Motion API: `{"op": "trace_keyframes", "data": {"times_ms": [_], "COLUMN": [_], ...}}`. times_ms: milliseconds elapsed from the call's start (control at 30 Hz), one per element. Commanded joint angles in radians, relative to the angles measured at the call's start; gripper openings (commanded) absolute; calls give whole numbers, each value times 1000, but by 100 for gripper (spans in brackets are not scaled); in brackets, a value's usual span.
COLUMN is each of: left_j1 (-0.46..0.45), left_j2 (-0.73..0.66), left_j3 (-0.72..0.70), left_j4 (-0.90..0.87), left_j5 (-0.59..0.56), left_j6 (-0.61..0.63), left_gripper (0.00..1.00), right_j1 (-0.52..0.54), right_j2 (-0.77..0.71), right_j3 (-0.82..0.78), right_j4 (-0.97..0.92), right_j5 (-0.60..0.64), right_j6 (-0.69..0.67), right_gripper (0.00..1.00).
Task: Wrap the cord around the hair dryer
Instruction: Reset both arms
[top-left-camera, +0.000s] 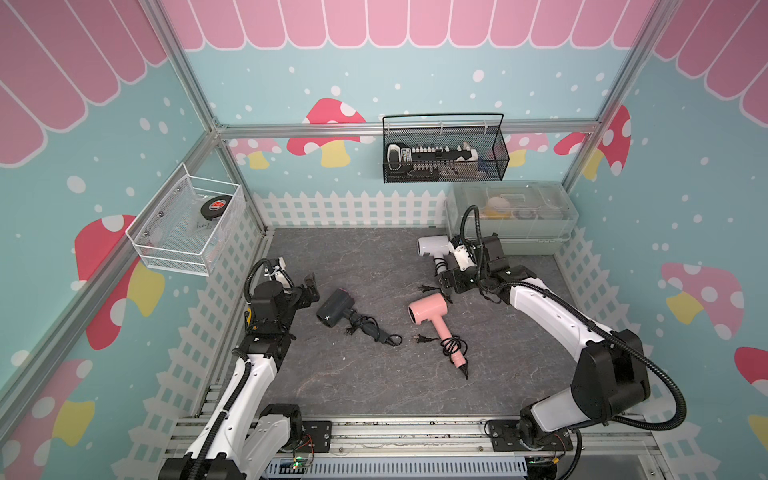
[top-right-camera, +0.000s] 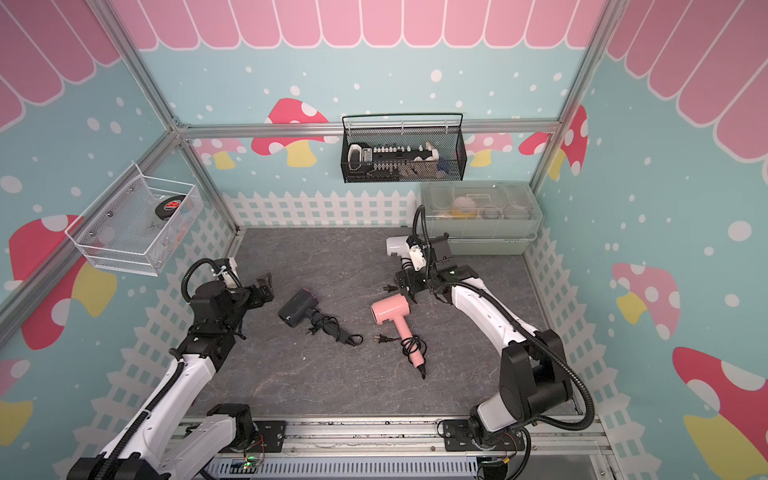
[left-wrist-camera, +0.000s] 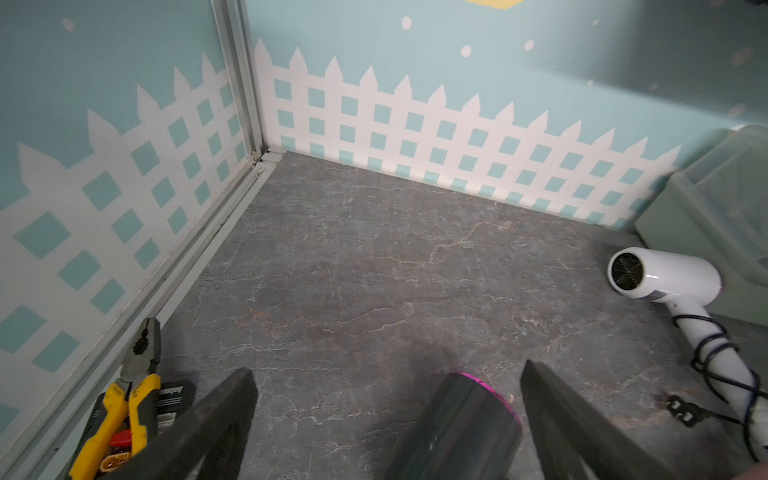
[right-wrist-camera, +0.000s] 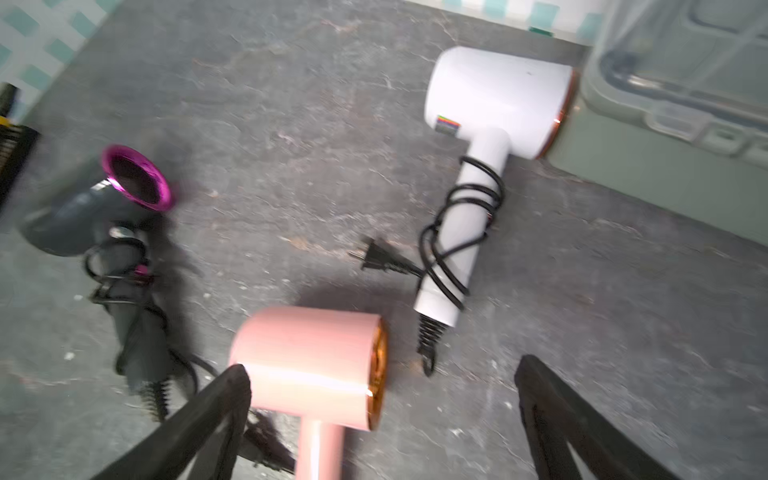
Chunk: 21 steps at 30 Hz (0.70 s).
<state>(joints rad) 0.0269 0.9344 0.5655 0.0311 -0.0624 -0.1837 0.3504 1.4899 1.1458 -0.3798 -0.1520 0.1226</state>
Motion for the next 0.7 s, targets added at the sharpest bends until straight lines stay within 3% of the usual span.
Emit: {"op": "trace_keyframes", "data": {"times_ms": [0, 400, 667], "left_j1": [58, 139, 150], "left_j2": [49, 266, 275], "left_j3": [-42, -175, -182], "left_j4": [189, 588, 625], "left_j5": [-3, -5, 25], "left_j6": [25, 44, 62], "left_gripper": [98, 97, 96], "right_j1": [-37, -212, -318], "right_j2": [-57, -176, -166], "right_j3": [-48, -383, -586], "right_j4": [44, 426, 736], "right_j5": [107, 280, 285], "right_j6": [-122, -209, -220], "right_gripper": [98, 99, 99]}}
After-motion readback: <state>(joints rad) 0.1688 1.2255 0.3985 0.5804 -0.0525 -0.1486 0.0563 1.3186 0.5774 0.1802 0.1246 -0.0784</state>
